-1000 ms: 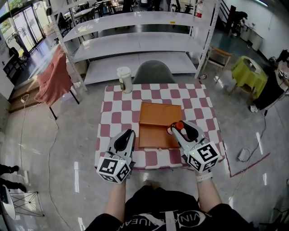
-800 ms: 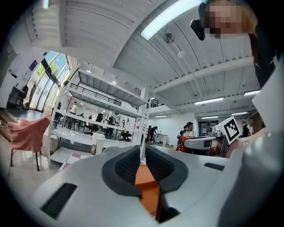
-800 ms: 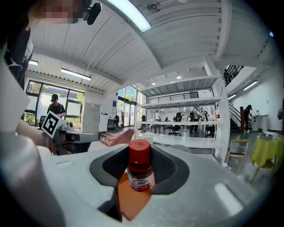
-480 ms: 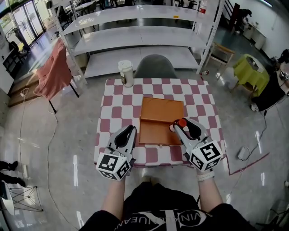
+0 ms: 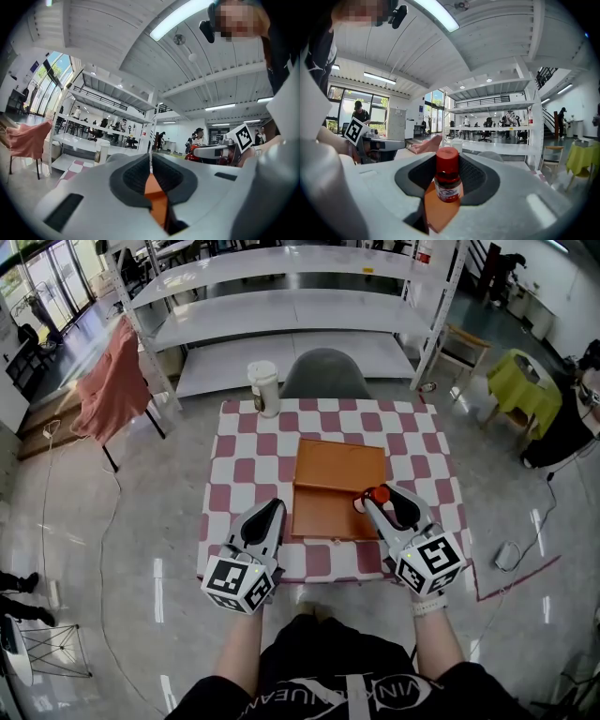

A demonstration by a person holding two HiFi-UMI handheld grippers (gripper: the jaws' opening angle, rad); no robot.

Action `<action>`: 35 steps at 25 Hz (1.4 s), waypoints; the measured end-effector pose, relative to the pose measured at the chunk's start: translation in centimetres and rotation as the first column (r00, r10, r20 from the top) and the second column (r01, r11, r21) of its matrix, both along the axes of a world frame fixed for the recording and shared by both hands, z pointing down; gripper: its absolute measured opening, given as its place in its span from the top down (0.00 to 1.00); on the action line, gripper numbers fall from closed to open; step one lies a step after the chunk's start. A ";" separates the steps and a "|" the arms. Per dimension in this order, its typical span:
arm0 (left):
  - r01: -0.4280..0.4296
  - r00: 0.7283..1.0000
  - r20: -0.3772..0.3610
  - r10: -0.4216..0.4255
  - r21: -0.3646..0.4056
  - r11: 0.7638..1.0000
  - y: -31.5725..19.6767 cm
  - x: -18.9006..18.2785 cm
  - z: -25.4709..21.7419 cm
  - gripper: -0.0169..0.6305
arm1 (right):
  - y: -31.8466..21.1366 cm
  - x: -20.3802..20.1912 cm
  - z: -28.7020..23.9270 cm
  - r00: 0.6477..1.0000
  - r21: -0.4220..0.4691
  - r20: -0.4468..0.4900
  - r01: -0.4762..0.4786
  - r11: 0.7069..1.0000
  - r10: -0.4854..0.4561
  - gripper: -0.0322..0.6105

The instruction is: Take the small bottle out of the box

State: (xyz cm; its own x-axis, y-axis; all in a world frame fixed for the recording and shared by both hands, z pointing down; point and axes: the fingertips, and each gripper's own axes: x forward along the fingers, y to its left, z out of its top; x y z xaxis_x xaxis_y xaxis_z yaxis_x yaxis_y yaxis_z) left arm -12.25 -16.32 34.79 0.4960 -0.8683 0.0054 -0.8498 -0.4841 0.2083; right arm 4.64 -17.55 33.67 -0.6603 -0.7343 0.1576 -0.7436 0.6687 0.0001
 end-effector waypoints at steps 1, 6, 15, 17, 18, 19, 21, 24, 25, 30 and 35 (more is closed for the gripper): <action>-0.003 1.000 0.000 0.003 -0.001 1.000 0.0 0.1 0.1 0.94 | -0.1 0.0 0.1 1.000 -0.002 0.000 -0.003 1.000 0.003 0.73; -0.009 1.000 -0.004 0.009 -0.007 1.000 -0.2 0.0 0.2 0.94 | -0.3 -0.3 0.1 1.000 -0.003 -0.001 -0.002 1.000 0.002 0.73; 0.005 1.000 -0.009 -0.006 -0.013 1.000 -0.8 -0.5 0.5 0.94 | -0.9 -0.4 0.2 1.000 -0.004 -0.013 -0.006 1.000 0.006 0.73; 0.007 1.000 -0.009 -0.007 -0.014 1.000 -0.8 -0.6 0.4 0.94 | -0.9 -0.5 0.1 1.000 -0.006 -0.018 -0.004 1.000 0.004 0.73; 0.008 1.000 -0.009 -0.008 -0.014 1.000 -0.9 -0.6 0.3 0.94 | -0.9 -0.5 0.1 1.000 -0.007 -0.019 -0.003 1.000 0.003 0.73; 0.008 1.000 -0.009 -0.008 -0.015 1.000 -0.9 -0.6 0.3 0.94 | -1.0 -0.5 0.0 1.000 -0.007 -0.019 -0.002 1.000 0.002 0.73; 0.011 1.000 -0.009 -0.011 -0.015 1.000 -0.9 -0.7 0.3 0.94 | -1.0 -0.6 -0.1 1.000 -0.006 -0.019 -0.003 1.000 0.003 0.73; 0.016 1.000 -0.011 -0.016 -0.015 1.000 -1.1 -0.9 0.3 0.94 | -1.1 -0.6 -0.2 1.000 -0.002 -0.018 -0.003 1.000 0.003 0.73; 0.017 1.000 -0.010 -0.017 -0.014 1.000 -1.2 -1.0 0.3 0.94 | -1.1 -0.6 -0.2 1.000 -0.002 -0.017 -0.003 1.000 0.003 0.73; 0.010 1.000 -0.013 -0.010 -0.009 1.000 -1.5 -0.9 0.1 0.94 | -1.2 -0.7 -0.5 1.000 0.003 -0.017 -0.005 1.000 0.005 0.73; -0.005 1.000 -0.018 0.004 -0.008 1.000 -1.8 -0.3 0.3 0.94 | -1.3 -0.2 -0.6 1.000 0.011 -0.017 -0.013 1.000 0.013 0.73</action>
State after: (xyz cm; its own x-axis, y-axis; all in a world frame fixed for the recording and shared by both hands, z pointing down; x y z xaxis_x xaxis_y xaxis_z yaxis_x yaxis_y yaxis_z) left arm -12.55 -18.11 35.12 0.5000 -0.8660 0.0030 -0.8437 -0.4863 0.2273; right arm 4.43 -18.85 33.11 -0.6482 -0.7444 0.1603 -0.7518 0.6590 0.0199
